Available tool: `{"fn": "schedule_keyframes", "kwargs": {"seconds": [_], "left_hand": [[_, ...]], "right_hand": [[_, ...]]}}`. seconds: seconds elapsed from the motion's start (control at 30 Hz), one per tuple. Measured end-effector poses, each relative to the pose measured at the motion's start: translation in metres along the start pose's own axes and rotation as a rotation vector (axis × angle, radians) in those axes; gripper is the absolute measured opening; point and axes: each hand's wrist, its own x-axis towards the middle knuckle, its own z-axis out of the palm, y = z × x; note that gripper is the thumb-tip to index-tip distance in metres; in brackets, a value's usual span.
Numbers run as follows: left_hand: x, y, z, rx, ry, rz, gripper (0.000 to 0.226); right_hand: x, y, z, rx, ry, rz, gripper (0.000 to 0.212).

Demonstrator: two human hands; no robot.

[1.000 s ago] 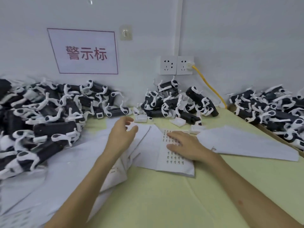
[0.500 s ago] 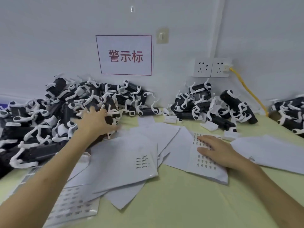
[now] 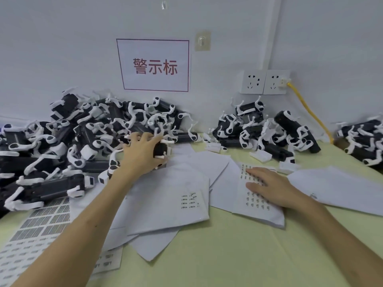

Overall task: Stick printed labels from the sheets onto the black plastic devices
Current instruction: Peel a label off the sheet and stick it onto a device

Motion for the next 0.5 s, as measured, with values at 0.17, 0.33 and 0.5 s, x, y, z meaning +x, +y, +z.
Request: {"fn": "schedule_keyframes", "kwargs": {"seconds": [0.17, 0.33, 0.5], "left_hand": [[0.011, 0.038, 0.009, -0.11, 0.052, 0.121, 0.077], [0.019, 0.064, 0.006, -0.102, -0.017, -0.032, 0.083], [0.016, 0.075, 0.002, -0.091, 0.145, -0.052, 0.05]], "right_hand": [[-0.002, -0.002, -0.001, 0.012, 0.011, -0.016, 0.058], [-0.003, -0.002, -0.001, 0.033, 0.023, -0.02, 0.059], [-0.003, -0.001, -0.002, 0.016, 0.016, -0.028, 0.058]]}}
